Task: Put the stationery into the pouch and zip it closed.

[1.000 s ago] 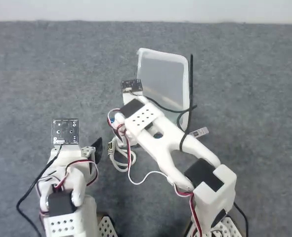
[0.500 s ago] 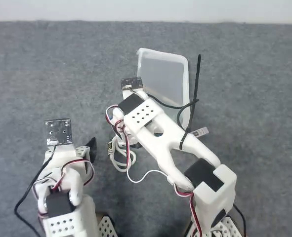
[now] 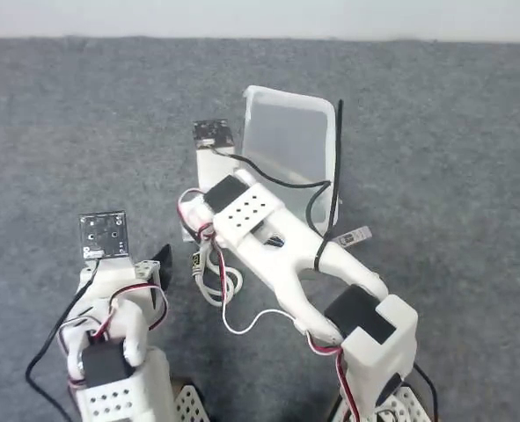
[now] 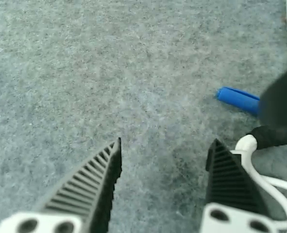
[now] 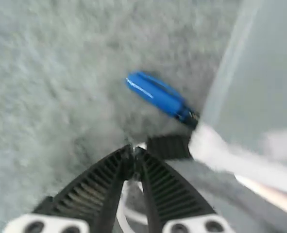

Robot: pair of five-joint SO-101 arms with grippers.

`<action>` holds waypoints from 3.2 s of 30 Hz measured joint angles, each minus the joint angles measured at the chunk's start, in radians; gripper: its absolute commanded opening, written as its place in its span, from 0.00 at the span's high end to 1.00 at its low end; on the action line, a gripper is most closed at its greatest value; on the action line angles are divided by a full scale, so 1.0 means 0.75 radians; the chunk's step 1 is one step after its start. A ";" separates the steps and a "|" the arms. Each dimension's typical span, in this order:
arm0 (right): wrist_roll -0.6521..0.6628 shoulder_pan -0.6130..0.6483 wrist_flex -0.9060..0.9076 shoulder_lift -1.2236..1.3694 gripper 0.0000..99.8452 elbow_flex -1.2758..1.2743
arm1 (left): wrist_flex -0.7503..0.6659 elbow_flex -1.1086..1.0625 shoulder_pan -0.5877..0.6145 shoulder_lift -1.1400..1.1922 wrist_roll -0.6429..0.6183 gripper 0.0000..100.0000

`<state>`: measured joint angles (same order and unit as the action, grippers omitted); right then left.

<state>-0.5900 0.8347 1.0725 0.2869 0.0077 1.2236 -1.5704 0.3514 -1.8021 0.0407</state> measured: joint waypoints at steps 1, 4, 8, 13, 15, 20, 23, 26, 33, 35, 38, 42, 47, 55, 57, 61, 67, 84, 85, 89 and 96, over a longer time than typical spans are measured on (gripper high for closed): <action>0.000 -0.004 -0.035 0.018 0.99 0.000 | 0.000 0.000 0.000 0.000 0.000 0.73; 0.000 -0.002 -0.125 0.086 0.99 0.000 | 0.000 0.000 0.000 0.000 0.000 0.73; 0.000 -0.002 -0.203 0.186 0.99 0.000 | 0.000 0.000 0.000 0.000 0.000 0.73; 0.004 -0.002 -0.192 0.245 0.99 0.000 | 0.000 0.000 0.000 0.000 0.000 0.73; 0.004 -0.010 -0.145 0.245 0.99 0.002 | 0.000 0.000 0.000 0.000 -0.002 0.73; 0.018 -0.035 0.059 0.245 0.99 0.002 | 0.000 0.000 0.000 0.000 -0.002 0.73; 0.096 -0.031 0.192 0.243 0.99 0.002 | 0.000 0.000 0.000 0.000 -0.002 0.73; 0.227 -0.029 0.323 0.233 0.99 0.004 | 0.000 0.000 0.000 0.000 -0.004 0.73; 0.315 -0.061 0.571 0.065 0.99 0.002 | 0.000 0.000 0.000 0.000 -0.004 0.73; 0.315 -0.088 0.618 0.000 0.99 0.002 | 0.000 0.000 0.000 0.000 -0.004 0.73; 0.315 -0.131 0.677 -0.110 0.99 0.002 | 0.000 0.000 0.000 0.000 -0.004 0.73; 0.315 -0.166 0.773 -0.248 0.99 0.002 | 0.000 0.000 0.000 0.000 -0.004 0.73; 0.315 -0.168 0.800 -0.354 0.99 -0.100 | 0.000 0.000 0.000 0.000 -0.004 0.73; 0.153 -0.168 0.507 -0.583 0.99 -0.450 | 0.000 0.000 0.000 0.000 -0.004 0.73; 0.082 -0.168 0.428 -0.646 0.99 -0.522 | 0.000 0.000 0.000 0.000 -0.004 0.73; -0.008 -0.166 0.297 -0.722 0.93 -0.632 | 0.000 0.000 0.000 0.000 -0.004 0.73; -0.131 -0.115 0.207 -0.732 0.76 -0.730 | 0.000 0.000 0.000 0.000 -0.004 0.73; -0.254 -0.018 -0.047 -0.403 0.78 -0.716 | 0.000 0.000 0.000 0.000 -0.004 0.73; -0.260 -0.016 -0.047 -0.376 0.78 -0.694 | 0.000 0.000 0.000 0.000 -0.004 0.73; -0.272 -0.016 -0.006 -0.276 0.78 -0.610 | 0.000 0.000 0.000 0.000 -0.004 0.73; -0.315 -0.055 0.016 -0.127 0.78 -0.497 | 0.000 0.000 0.000 0.000 -0.004 0.73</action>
<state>-0.8263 0.7933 1.0848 0.1918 -0.3652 1.2236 -1.5704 0.3514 -1.8021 0.0376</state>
